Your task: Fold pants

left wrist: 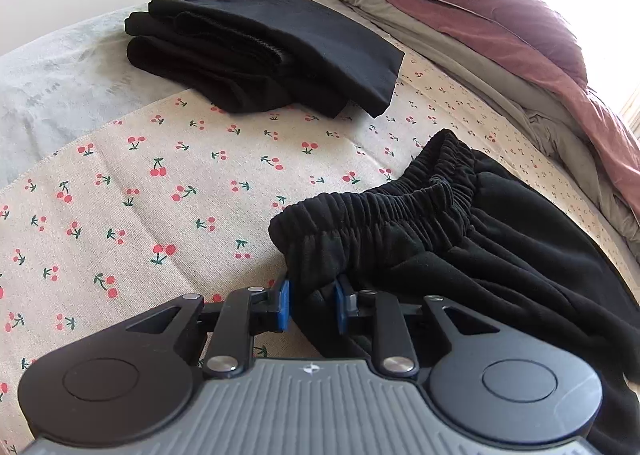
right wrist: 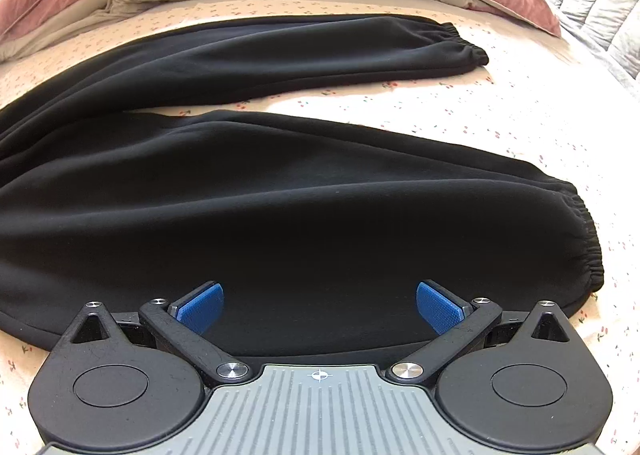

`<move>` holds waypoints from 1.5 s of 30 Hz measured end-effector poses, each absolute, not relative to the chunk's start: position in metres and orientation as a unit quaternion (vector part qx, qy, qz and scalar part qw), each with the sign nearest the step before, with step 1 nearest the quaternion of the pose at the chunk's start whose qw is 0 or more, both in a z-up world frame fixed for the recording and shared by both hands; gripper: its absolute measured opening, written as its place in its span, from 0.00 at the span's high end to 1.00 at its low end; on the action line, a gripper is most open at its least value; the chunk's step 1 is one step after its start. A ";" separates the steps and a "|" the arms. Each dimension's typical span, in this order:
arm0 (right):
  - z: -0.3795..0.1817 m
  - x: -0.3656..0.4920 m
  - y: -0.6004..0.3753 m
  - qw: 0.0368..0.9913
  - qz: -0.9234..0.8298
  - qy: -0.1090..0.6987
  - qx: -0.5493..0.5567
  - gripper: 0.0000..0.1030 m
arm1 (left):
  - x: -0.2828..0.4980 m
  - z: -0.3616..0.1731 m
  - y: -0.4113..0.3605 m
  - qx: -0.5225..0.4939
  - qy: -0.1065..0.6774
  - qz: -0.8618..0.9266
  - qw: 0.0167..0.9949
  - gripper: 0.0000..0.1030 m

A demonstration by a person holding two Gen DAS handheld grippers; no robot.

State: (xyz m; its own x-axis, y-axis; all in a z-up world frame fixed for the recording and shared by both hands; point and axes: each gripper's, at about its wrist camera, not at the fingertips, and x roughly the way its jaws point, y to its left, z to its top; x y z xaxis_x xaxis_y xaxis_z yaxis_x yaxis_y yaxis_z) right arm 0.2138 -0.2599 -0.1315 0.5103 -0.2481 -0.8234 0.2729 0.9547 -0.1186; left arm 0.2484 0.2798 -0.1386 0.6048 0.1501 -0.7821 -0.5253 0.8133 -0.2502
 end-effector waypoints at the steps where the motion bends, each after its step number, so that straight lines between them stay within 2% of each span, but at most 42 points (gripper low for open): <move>1: -0.129 0.212 -0.268 0.870 -0.161 0.467 0.011 0.00 | 0.249 -0.143 0.277 -0.228 0.409 0.191 0.863 0.72; 3: -0.126 0.208 -0.290 0.866 -0.196 0.460 0.018 0.00 | 0.250 -0.149 0.274 -0.209 0.425 0.198 0.858 0.59; 5: -0.126 0.205 -0.318 0.854 -0.237 0.461 0.042 0.00 | 0.243 -0.149 0.276 -0.210 0.421 0.201 0.859 0.56; 8: -0.127 0.191 -0.359 0.841 -0.282 0.455 0.080 0.00 | 0.238 -0.148 0.279 -0.226 0.415 0.199 0.858 0.56; 10: -0.128 0.180 -0.379 0.837 -0.299 0.445 0.107 0.02 | 0.237 -0.147 0.277 -0.226 0.411 0.198 0.861 0.62; 11: -0.128 0.173 -0.388 0.836 -0.307 0.438 0.121 0.03 | 0.237 -0.146 0.275 -0.227 0.409 0.195 0.862 0.70; 17: -0.145 0.165 -0.415 0.814 -0.327 0.459 0.143 0.30 | 0.227 -0.132 0.281 -0.270 0.378 0.202 0.862 0.73; 19: -0.148 0.169 -0.411 0.814 -0.324 0.468 0.115 0.45 | 0.225 -0.130 0.281 -0.270 0.376 0.200 0.864 0.74; 21: -0.144 0.169 -0.409 0.819 -0.321 0.463 0.115 0.54 | 0.222 -0.128 0.284 -0.275 0.376 0.198 0.863 0.75; 24: -0.141 0.167 -0.405 0.829 -0.299 0.456 0.122 0.54 | 0.215 -0.129 0.291 -0.293 0.378 0.202 0.855 0.75; 25: -0.145 0.171 -0.402 0.827 -0.287 0.469 0.117 0.49 | 0.216 -0.133 0.292 -0.295 0.385 0.203 0.851 0.75; 26: -0.150 0.178 -0.397 0.822 -0.282 0.484 0.104 0.49 | 0.220 -0.137 0.289 -0.288 0.399 0.199 0.848 0.74; 28: -0.156 0.189 -0.389 0.816 -0.290 0.495 0.069 0.46 | 0.229 -0.147 0.282 -0.263 0.439 0.191 0.838 0.55; 29: -0.156 0.193 -0.385 0.816 -0.296 0.493 0.055 0.45 | 0.230 -0.149 0.282 -0.262 0.446 0.201 0.832 0.41; 30: -0.155 0.197 -0.381 0.817 -0.299 0.490 0.049 0.45 | 0.228 -0.148 0.286 -0.272 0.441 0.210 0.829 0.36; 33: -0.147 0.200 -0.367 0.831 -0.282 0.478 0.041 0.44 | 0.218 -0.140 0.297 -0.313 0.419 0.212 0.825 0.30; 35: -0.142 0.203 -0.359 0.839 -0.275 0.469 0.031 0.41 | 0.214 -0.133 0.298 -0.317 0.410 0.206 0.830 0.29; 37: -0.139 0.206 -0.352 0.842 -0.278 0.461 0.021 0.41 | 0.214 -0.127 0.296 -0.313 0.408 0.205 0.833 0.24; 39: -0.137 0.210 -0.348 0.845 -0.280 0.456 0.014 0.41 | 0.210 -0.122 0.298 -0.323 0.402 0.208 0.831 0.11; 40: -0.136 0.212 -0.347 0.846 -0.278 0.455 0.014 0.39 | 0.208 -0.120 0.302 -0.329 0.396 0.212 0.830 0.07; 45: -0.131 0.219 -0.337 0.855 -0.274 0.440 0.016 0.38 | 0.204 -0.109 0.316 -0.316 0.355 0.271 0.837 0.06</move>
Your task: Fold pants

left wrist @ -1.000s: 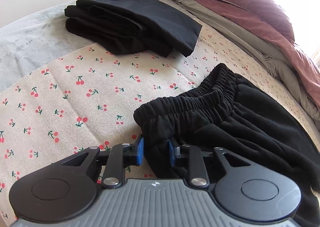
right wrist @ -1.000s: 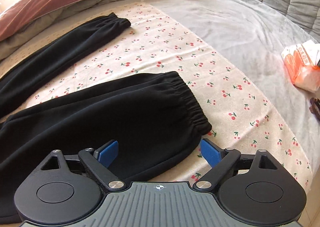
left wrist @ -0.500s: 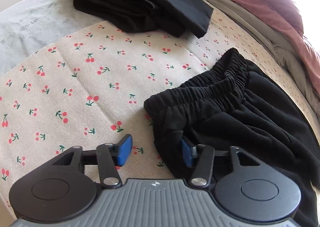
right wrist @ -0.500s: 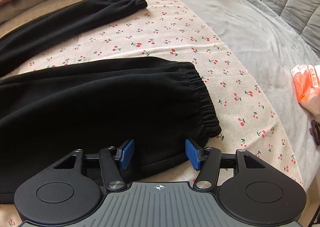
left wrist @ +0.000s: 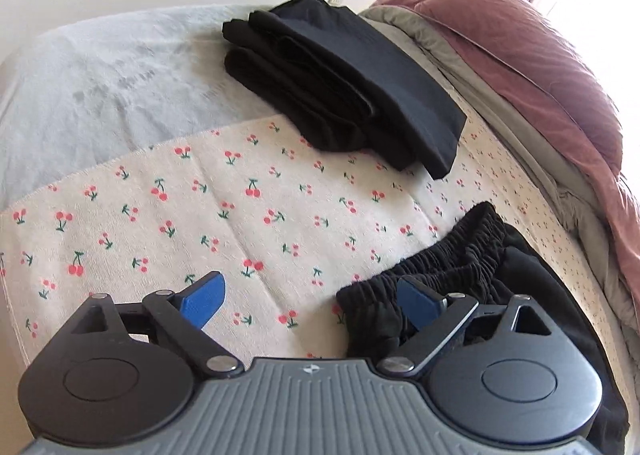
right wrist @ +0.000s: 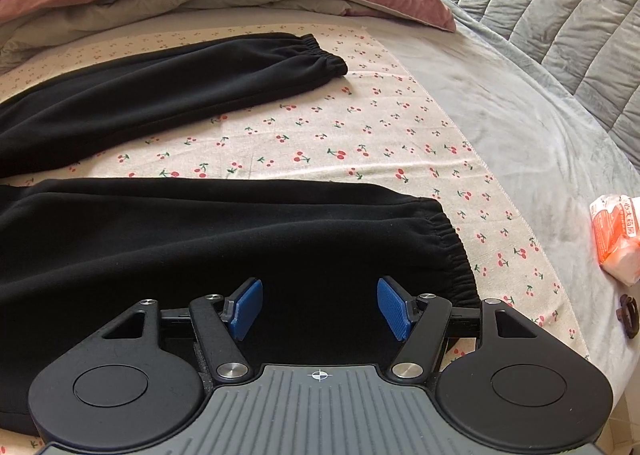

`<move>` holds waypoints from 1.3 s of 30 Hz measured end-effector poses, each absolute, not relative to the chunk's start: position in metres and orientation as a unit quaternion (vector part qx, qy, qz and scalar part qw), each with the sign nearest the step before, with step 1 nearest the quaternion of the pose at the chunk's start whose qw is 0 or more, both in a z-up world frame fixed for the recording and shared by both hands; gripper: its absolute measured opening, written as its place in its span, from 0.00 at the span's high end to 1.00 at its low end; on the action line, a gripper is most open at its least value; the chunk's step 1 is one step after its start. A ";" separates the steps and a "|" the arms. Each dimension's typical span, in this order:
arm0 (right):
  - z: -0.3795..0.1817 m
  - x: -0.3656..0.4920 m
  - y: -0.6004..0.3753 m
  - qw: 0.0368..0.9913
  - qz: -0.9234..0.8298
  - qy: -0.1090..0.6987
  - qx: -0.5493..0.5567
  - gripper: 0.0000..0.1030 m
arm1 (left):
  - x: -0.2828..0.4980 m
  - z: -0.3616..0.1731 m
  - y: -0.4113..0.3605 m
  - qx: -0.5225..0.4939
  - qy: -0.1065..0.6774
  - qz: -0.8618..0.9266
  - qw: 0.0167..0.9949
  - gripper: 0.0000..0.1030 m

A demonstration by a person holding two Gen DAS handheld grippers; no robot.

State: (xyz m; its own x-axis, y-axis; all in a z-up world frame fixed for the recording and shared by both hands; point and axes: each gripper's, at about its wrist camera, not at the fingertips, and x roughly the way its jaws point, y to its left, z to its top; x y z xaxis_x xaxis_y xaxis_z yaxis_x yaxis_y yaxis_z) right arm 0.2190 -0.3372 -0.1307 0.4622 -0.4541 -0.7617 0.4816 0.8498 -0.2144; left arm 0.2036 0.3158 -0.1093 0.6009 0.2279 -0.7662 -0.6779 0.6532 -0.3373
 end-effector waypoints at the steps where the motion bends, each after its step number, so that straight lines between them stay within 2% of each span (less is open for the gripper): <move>1: -0.129 0.220 -0.334 0.858 -0.270 0.436 0.019 0.36 | 0.209 -0.107 0.313 -0.308 0.351 0.258 0.846 0.06; 3: -0.128 0.222 -0.327 0.863 -0.256 0.434 0.022 0.32 | 0.229 -0.106 0.302 -0.278 0.360 0.224 0.862 0.06; 7: -0.134 0.233 -0.313 0.864 -0.239 0.443 0.011 0.31 | 0.282 -0.110 0.276 -0.207 0.404 0.188 0.871 0.06; 16: -0.137 0.246 -0.302 0.868 -0.223 0.443 -0.017 0.30 | 0.366 -0.135 0.236 -0.153 0.361 0.119 0.912 0.06; 17: -0.138 0.247 -0.302 0.867 -0.222 0.445 -0.016 0.30 | 0.375 -0.142 0.228 -0.143 0.372 0.107 0.911 0.09; 18: -0.139 0.249 -0.303 0.866 -0.222 0.447 -0.015 0.30 | 0.380 -0.149 0.222 -0.132 0.382 0.099 0.909 0.25; 20: -0.140 0.250 -0.303 0.865 -0.222 0.449 -0.011 0.30 | 0.391 -0.162 0.209 -0.084 0.398 0.115 0.906 0.46; 22: -0.140 0.250 -0.303 0.866 -0.220 0.449 -0.006 0.30 | 0.394 -0.162 0.200 -0.044 0.374 0.119 0.919 0.54; 24: -0.140 0.250 -0.303 0.869 -0.214 0.447 0.002 0.30 | 0.392 -0.152 0.195 -0.028 0.337 0.128 0.932 0.81; 25: -0.140 0.250 -0.303 0.869 -0.211 0.447 0.003 0.30 | 0.392 -0.146 0.193 -0.023 0.321 0.147 0.935 0.85; 29: -0.141 0.250 -0.301 0.870 -0.209 0.447 0.003 0.30 | 0.396 -0.134 0.194 -0.031 0.273 0.180 0.945 0.86; 37: -0.141 0.249 -0.304 0.871 -0.208 0.445 0.019 0.30 | 0.411 -0.138 0.197 -0.035 0.257 0.205 0.944 0.86; 38: -0.140 0.249 -0.305 0.872 -0.208 0.443 0.021 0.30 | 0.414 -0.142 0.194 -0.030 0.261 0.208 0.942 0.82; 39: -0.140 0.249 -0.305 0.872 -0.207 0.443 0.022 0.30 | 0.418 -0.147 0.192 -0.021 0.275 0.205 0.939 0.69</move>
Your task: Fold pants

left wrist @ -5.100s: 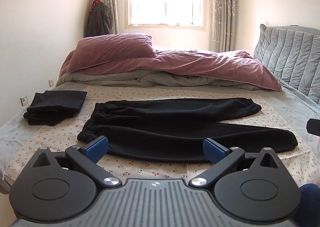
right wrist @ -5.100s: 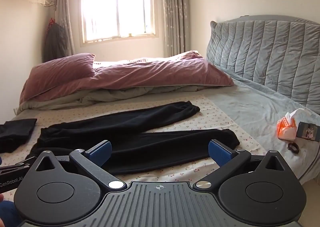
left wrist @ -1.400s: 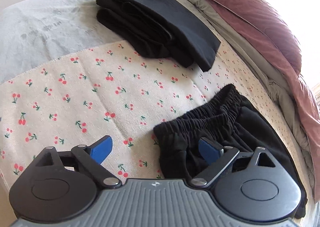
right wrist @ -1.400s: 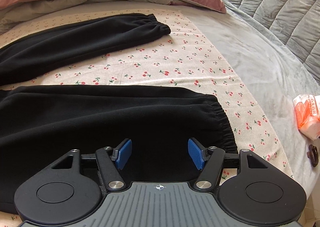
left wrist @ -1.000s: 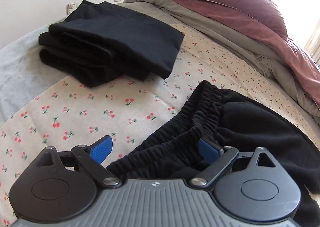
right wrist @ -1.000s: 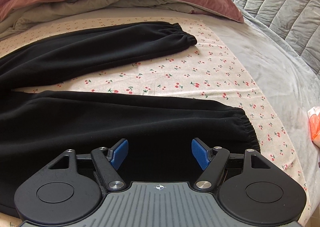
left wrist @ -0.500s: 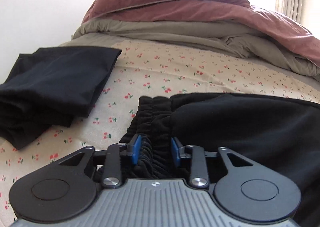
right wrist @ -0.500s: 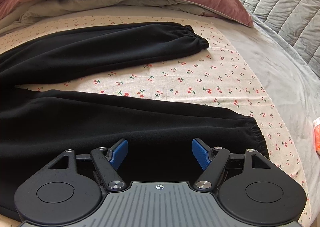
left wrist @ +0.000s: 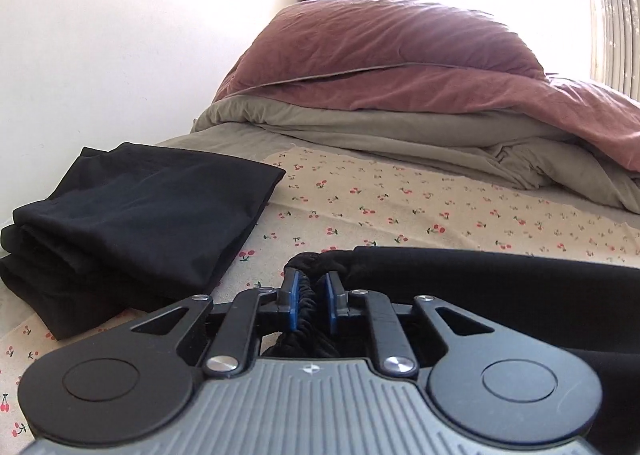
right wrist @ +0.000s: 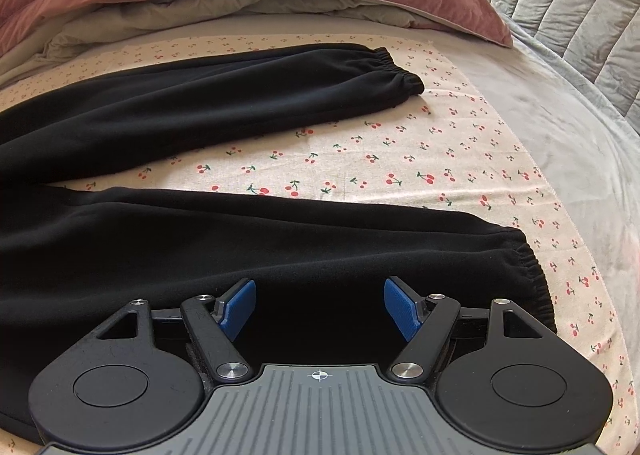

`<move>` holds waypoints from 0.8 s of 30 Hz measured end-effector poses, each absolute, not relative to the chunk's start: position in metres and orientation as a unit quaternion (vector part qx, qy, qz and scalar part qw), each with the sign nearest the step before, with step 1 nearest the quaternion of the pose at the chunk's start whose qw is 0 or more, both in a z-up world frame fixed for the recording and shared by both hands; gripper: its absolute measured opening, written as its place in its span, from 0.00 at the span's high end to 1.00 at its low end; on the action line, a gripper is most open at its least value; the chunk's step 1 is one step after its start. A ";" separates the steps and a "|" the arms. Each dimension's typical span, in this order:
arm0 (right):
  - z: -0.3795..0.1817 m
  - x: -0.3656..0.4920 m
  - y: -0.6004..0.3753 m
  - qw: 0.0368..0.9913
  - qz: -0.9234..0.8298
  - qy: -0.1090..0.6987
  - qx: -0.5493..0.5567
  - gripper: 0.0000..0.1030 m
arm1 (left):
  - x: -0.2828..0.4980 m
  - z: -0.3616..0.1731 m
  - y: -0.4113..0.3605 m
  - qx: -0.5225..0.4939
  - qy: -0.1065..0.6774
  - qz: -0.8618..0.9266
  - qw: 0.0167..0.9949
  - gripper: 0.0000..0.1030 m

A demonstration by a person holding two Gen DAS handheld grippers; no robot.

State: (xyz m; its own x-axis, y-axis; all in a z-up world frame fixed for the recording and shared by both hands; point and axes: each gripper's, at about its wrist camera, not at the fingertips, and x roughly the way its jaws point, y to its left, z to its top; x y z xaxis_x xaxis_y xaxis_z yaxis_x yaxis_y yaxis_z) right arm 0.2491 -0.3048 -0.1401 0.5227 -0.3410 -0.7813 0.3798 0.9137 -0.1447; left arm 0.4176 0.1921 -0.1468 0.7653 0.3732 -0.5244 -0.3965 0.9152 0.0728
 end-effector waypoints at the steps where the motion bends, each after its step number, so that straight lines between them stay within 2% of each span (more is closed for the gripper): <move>1: -0.141 0.250 -0.304 0.872 -0.207 0.443 0.021 0.27 | 0.423 -0.156 0.190 -0.012 0.303 0.196 0.932 0.60; 2: -0.142 0.251 -0.304 0.871 -0.207 0.444 0.019 0.23 | 0.428 -0.164 0.190 -0.004 0.336 0.188 0.923 0.42; 3: -0.143 0.252 -0.303 0.871 -0.208 0.445 0.017 0.18 | 0.432 -0.172 0.191 0.003 0.364 0.176 0.915 0.30; 4: -0.143 0.254 -0.302 0.871 -0.207 0.445 0.013 0.17 | 0.430 -0.174 0.193 0.005 0.362 0.174 0.916 0.26; 5: -0.143 0.256 -0.302 0.872 -0.206 0.444 0.012 0.17 | 0.429 -0.171 0.199 -0.008 0.366 0.175 0.914 0.14; 6: -0.143 0.257 -0.303 0.873 -0.206 0.442 0.015 0.17 | 0.429 -0.166 0.208 -0.038 0.375 0.175 0.910 0.10; 11: -0.144 0.272 -0.313 0.877 -0.205 0.433 0.048 0.17 | 0.403 -0.142 0.269 -0.242 0.306 0.173 0.904 0.10; 14: -0.143 0.282 -0.316 0.885 -0.194 0.421 0.047 0.17 | 0.403 -0.142 0.286 -0.274 0.308 0.171 0.895 0.12; 18: -0.136 0.297 -0.339 0.886 -0.198 0.413 0.071 0.17 | 0.428 -0.133 0.268 -0.216 0.336 0.124 0.909 0.13; 22: -0.124 0.310 -0.379 0.886 -0.214 0.395 0.115 0.17 | 0.465 -0.112 0.231 -0.100 0.342 0.101 0.929 0.08; 24: -0.117 0.322 -0.405 0.884 -0.225 0.385 0.137 0.17 | 0.481 -0.109 0.211 -0.027 0.357 0.048 0.932 0.00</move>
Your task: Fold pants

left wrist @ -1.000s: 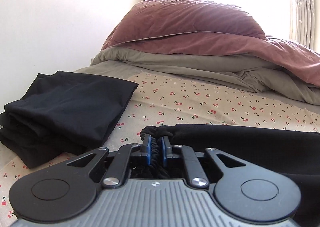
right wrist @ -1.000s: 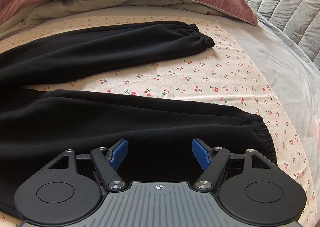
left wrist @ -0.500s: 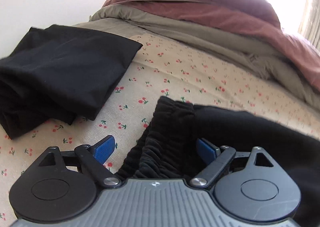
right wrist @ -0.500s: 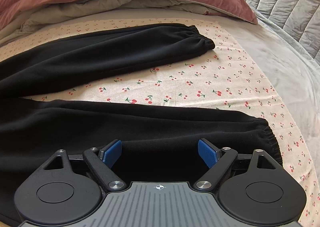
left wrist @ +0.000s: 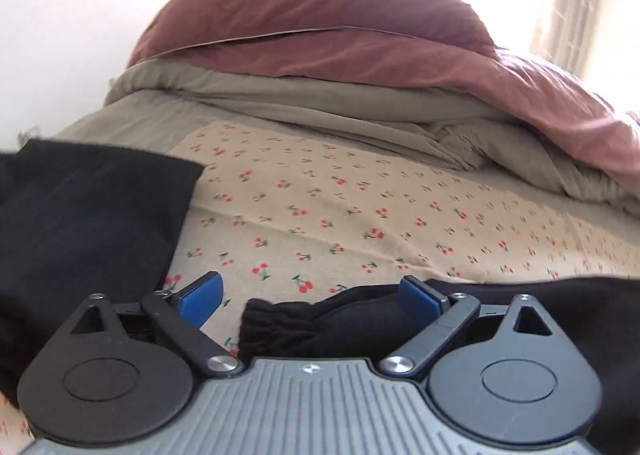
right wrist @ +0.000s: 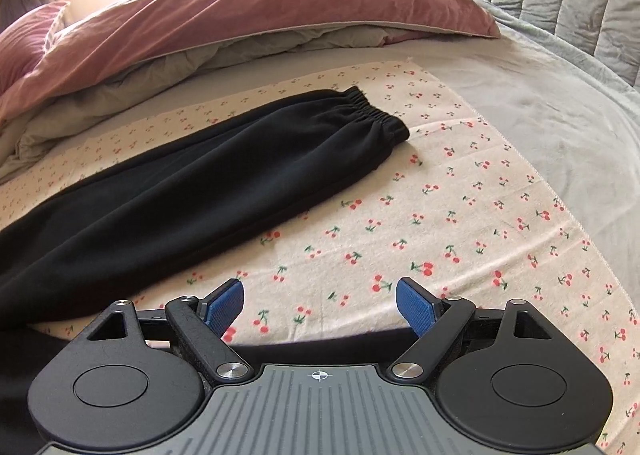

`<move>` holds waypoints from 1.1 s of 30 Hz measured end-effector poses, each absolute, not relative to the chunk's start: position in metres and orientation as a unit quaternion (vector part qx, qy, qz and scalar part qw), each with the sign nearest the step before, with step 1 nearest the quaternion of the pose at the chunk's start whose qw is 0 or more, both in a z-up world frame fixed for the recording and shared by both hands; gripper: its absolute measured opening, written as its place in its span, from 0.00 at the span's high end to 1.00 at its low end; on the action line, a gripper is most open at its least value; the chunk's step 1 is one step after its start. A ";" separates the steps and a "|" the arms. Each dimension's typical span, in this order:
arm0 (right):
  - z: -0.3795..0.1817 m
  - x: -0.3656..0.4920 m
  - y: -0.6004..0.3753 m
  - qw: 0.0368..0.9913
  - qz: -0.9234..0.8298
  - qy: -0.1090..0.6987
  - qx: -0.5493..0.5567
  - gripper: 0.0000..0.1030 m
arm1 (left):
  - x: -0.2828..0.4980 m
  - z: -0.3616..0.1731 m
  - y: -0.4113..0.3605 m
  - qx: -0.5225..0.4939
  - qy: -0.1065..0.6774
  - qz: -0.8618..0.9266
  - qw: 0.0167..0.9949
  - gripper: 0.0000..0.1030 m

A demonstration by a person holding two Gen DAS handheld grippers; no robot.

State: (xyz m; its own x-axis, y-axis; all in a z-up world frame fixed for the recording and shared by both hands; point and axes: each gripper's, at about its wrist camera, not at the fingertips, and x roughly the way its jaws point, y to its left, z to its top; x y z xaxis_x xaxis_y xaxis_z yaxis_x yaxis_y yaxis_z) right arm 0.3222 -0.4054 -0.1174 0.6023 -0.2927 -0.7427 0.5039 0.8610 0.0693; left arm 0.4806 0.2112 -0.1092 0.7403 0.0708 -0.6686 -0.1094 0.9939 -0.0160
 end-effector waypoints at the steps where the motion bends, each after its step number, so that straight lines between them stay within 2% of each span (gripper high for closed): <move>1: -0.115 0.331 -0.419 0.883 -0.232 0.380 0.146 0.17 | 0.487 -0.111 0.202 0.004 0.364 0.024 0.931 0.00; 6: -0.104 0.385 -0.463 0.880 -0.269 0.359 0.155 0.19 | 0.520 -0.142 0.194 0.041 0.433 -0.031 0.900 0.00; 10: -0.106 0.444 -0.482 0.885 -0.240 0.372 0.147 0.34 | 0.530 -0.164 0.188 0.084 0.450 -0.020 0.889 0.03; 11: -0.109 0.459 -0.486 0.882 -0.242 0.379 0.143 0.34 | 0.530 -0.167 0.186 0.089 0.450 -0.019 0.888 0.08; 13: -0.118 0.480 -0.499 0.876 -0.244 0.389 0.149 0.40 | 0.529 -0.167 0.188 0.078 0.442 -0.028 0.893 0.28; 15: -0.127 0.497 -0.509 0.869 -0.251 0.400 0.146 0.43 | 0.529 -0.164 0.191 0.063 0.435 -0.028 0.898 0.60; 17: -0.137 0.511 -0.514 0.862 -0.259 0.416 0.133 0.48 | 0.532 -0.162 0.192 0.057 0.433 -0.038 0.899 0.76; 19: -0.147 0.522 -0.517 0.859 -0.257 0.427 0.116 0.55 | 0.531 -0.161 0.188 0.069 0.431 -0.039 0.899 0.79; 22: -0.153 0.532 -0.522 0.864 -0.251 0.423 0.108 0.58 | 0.531 -0.161 0.187 0.074 0.425 -0.038 0.901 0.88; 23: -0.155 0.534 -0.525 0.863 -0.251 0.425 0.106 0.61 | 0.532 -0.161 0.187 0.074 0.422 -0.037 0.903 0.90; 24: -0.156 0.537 -0.526 0.862 -0.251 0.429 0.101 0.70 | 0.532 -0.161 0.186 0.074 0.420 -0.034 0.904 0.91; 25: -0.157 0.538 -0.526 0.863 -0.247 0.430 0.095 0.74 | 0.533 -0.162 0.185 0.076 0.417 -0.031 0.905 0.92; 28: -0.150 0.537 -0.518 0.874 -0.240 0.415 0.077 0.84 | 0.533 -0.161 0.181 0.077 0.410 -0.010 0.909 0.94; 33: -0.106 0.512 -0.509 0.909 -0.244 0.323 0.102 0.88 | 0.531 -0.137 0.176 0.059 0.375 0.039 0.924 0.95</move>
